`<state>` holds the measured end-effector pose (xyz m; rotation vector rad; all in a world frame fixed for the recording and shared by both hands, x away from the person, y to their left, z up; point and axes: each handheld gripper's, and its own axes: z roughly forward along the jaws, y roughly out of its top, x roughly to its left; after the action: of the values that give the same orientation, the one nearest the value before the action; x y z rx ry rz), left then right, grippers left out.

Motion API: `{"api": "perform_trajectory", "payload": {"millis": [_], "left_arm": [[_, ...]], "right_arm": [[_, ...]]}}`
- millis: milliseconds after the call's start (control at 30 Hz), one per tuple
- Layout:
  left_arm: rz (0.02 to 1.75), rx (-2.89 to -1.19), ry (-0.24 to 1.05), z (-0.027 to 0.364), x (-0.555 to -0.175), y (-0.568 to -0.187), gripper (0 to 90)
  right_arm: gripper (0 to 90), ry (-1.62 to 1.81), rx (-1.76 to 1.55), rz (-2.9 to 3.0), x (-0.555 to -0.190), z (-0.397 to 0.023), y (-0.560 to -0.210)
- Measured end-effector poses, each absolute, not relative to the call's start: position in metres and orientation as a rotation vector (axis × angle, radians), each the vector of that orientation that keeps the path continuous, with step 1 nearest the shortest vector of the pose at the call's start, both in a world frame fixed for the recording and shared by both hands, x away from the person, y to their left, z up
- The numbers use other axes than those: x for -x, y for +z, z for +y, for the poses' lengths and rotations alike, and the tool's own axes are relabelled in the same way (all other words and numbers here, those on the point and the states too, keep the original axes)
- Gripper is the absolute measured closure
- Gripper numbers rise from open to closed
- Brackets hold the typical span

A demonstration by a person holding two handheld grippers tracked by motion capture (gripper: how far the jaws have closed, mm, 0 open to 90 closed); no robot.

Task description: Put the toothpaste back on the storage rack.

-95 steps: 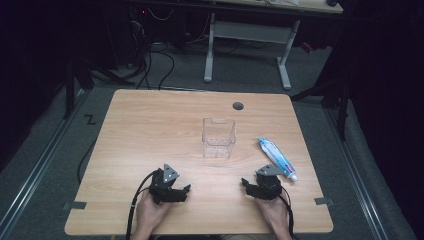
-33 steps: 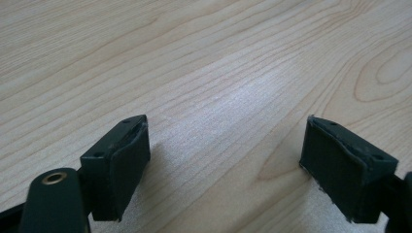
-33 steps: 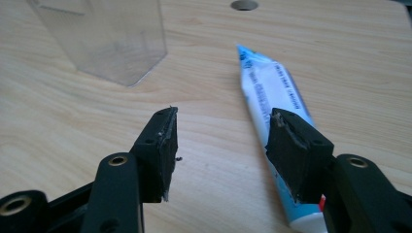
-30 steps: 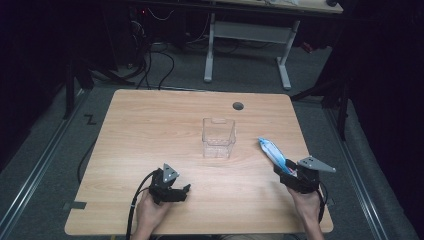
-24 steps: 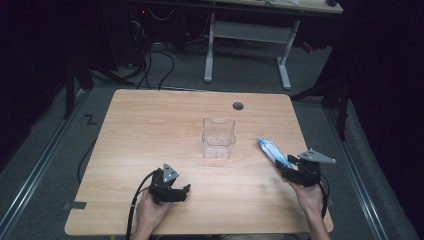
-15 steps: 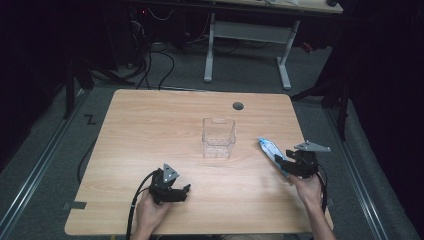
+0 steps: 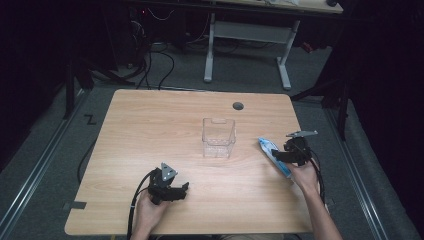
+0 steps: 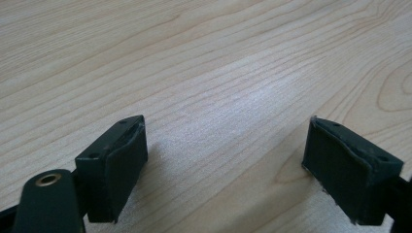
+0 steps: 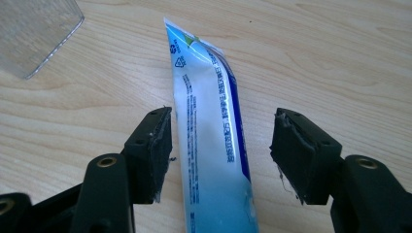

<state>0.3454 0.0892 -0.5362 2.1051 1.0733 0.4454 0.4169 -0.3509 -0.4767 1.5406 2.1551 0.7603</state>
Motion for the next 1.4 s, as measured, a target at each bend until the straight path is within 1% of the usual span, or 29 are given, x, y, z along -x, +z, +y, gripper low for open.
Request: {"api": "perform_trajectory", "payload": {"millis": [200, 267, 567, 633, 733, 933, 1033, 1133, 1167, 1200, 1400], "left_arm": [[1.076, -2.104, 0.448, 0.089, -0.345, -0.536, 16.1], [1.078, -2.104, 0.449, 0.089, -0.345, -0.536, 16.0], [1.083, -2.103, 0.453, 0.088, -0.344, -0.536, 16.2], [1.083, -2.102, 0.452, 0.088, -0.344, -0.536, 16.2], [1.082, -2.102, 0.452, 0.088, -0.344, -0.536, 16.3], [1.080, -2.104, 0.451, 0.088, -0.344, -0.536, 16.5], [1.080, -2.102, 0.453, 0.088, -0.344, -0.536, 16.5], [1.077, -2.104, 0.450, 0.088, -0.344, -0.536, 16.5], [1.077, -2.104, 0.450, 0.088, -0.344, -0.536, 16.6], [1.074, -2.105, 0.451, 0.087, -0.344, -0.536, 16.6], [1.074, -2.103, 0.451, 0.087, -0.343, -0.536, 16.6]], "right_arm": [[38.2, 0.686, -1.533, 2.207, -0.431, -0.343, -0.481], [36.2, 0.652, -1.538, 2.229, -0.436, -0.341, -0.484], [37.4, 0.529, -1.562, 2.304, -0.455, -0.332, -0.494], [39.1, 0.482, -1.545, 2.332, -0.458, -0.328, -0.496], [47.0, 0.455, -1.530, 2.359, -0.461, -0.322, -0.499], [51.4, 0.421, -1.513, 2.383, -0.463, -0.320, -0.497], [56.1, 0.401, -1.496, 2.393, -0.462, -0.318, -0.495], [64.0, 0.409, -1.499, 2.396, -0.461, -0.318, -0.494], [64.0, 0.409, -1.499, 2.396, -0.461, -0.318, -0.494], [69.8, 0.407, -1.481, 2.406, -0.460, -0.317, -0.493], [71.0, 0.403, -1.468, 2.405, -0.459, -0.316, -0.492]]}}
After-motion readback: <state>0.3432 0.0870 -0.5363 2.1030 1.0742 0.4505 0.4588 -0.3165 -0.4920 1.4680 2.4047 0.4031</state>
